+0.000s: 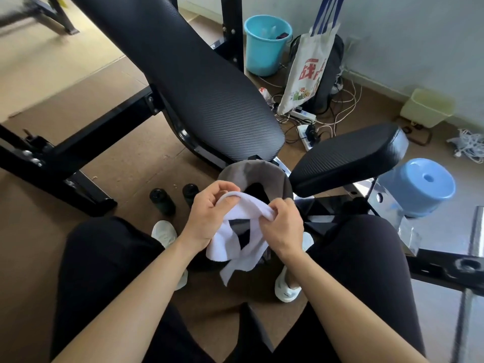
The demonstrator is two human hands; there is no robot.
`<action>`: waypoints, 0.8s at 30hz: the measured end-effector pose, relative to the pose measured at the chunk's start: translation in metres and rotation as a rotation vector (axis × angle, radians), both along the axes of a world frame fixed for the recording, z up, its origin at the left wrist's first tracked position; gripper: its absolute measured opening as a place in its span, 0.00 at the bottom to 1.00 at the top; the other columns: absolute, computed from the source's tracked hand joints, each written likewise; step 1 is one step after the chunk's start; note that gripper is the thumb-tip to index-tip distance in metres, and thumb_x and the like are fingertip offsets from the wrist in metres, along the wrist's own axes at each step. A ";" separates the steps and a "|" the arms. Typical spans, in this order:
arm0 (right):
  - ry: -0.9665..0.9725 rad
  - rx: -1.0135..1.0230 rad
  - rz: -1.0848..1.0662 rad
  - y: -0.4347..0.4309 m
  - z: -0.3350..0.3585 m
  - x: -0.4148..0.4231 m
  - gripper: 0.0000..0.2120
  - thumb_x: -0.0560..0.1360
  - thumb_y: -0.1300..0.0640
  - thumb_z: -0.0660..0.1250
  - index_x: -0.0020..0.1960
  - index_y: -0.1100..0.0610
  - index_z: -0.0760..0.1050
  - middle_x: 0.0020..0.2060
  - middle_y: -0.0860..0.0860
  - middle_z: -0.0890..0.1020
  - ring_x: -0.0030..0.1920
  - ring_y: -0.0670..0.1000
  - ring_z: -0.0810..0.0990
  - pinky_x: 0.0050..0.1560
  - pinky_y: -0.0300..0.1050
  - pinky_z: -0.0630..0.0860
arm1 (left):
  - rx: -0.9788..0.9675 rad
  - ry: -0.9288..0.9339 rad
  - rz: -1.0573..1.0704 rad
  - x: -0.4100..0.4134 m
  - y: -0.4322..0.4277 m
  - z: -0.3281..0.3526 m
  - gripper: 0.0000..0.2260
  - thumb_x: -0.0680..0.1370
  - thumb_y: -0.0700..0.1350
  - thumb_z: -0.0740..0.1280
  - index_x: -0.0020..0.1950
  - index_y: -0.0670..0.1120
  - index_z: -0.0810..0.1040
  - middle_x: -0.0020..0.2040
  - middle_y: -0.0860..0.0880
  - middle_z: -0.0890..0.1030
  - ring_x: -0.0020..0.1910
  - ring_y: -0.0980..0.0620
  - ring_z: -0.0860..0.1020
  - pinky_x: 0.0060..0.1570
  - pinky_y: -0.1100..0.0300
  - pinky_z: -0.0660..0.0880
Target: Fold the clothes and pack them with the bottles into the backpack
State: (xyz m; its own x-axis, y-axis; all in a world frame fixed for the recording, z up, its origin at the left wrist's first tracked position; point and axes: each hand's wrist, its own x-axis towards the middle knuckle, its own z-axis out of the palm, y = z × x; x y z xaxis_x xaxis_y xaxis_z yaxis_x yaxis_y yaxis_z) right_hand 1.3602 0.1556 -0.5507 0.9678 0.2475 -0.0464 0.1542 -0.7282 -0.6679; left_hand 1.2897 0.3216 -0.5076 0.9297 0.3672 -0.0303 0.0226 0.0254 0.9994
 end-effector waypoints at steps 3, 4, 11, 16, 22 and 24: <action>0.035 -0.001 -0.052 -0.010 -0.006 0.015 0.08 0.73 0.65 0.66 0.47 0.53 0.75 0.47 0.49 0.74 0.45 0.51 0.74 0.41 0.47 0.73 | 0.000 0.002 0.143 0.002 0.008 -0.001 0.05 0.79 0.43 0.68 0.51 0.52 0.80 0.45 0.58 0.82 0.46 0.59 0.78 0.48 0.65 0.75; 0.077 0.009 -0.085 -0.013 -0.006 0.019 0.09 0.73 0.66 0.65 0.48 0.53 0.76 0.47 0.49 0.75 0.46 0.51 0.76 0.43 0.47 0.75 | 0.004 0.016 0.218 0.003 0.012 -0.002 0.06 0.80 0.43 0.67 0.51 0.54 0.80 0.46 0.57 0.81 0.48 0.58 0.78 0.50 0.63 0.75; 0.203 0.016 -0.276 -0.034 -0.010 0.043 0.08 0.75 0.63 0.64 0.48 0.56 0.81 0.39 0.48 0.81 0.44 0.54 0.78 0.44 0.46 0.72 | -0.039 0.117 0.582 0.008 0.042 -0.009 0.05 0.82 0.47 0.65 0.55 0.54 0.81 0.53 0.54 0.83 0.53 0.56 0.80 0.49 0.64 0.77; 0.272 0.213 -0.491 -0.044 -0.005 0.061 0.07 0.78 0.60 0.63 0.47 0.61 0.79 0.38 0.50 0.78 0.45 0.54 0.76 0.44 0.48 0.73 | 0.017 0.254 0.661 0.010 0.056 -0.017 0.08 0.82 0.51 0.67 0.50 0.46 0.78 0.43 0.53 0.79 0.43 0.56 0.76 0.44 0.61 0.74; 0.305 0.482 -0.591 -0.056 0.011 0.077 0.11 0.73 0.54 0.68 0.37 0.57 0.69 0.35 0.52 0.71 0.39 0.52 0.69 0.42 0.49 0.66 | 0.022 0.505 0.626 0.010 0.055 -0.019 0.26 0.78 0.56 0.72 0.29 0.46 0.64 0.25 0.53 0.68 0.31 0.52 0.67 0.35 0.57 0.65; 0.346 0.559 -0.629 -0.060 0.018 0.082 0.15 0.72 0.52 0.69 0.35 0.56 0.66 0.34 0.54 0.67 0.39 0.53 0.66 0.43 0.50 0.63 | 0.022 0.559 0.598 0.011 0.053 -0.020 0.27 0.76 0.57 0.74 0.28 0.46 0.63 0.26 0.52 0.66 0.30 0.52 0.65 0.34 0.56 0.63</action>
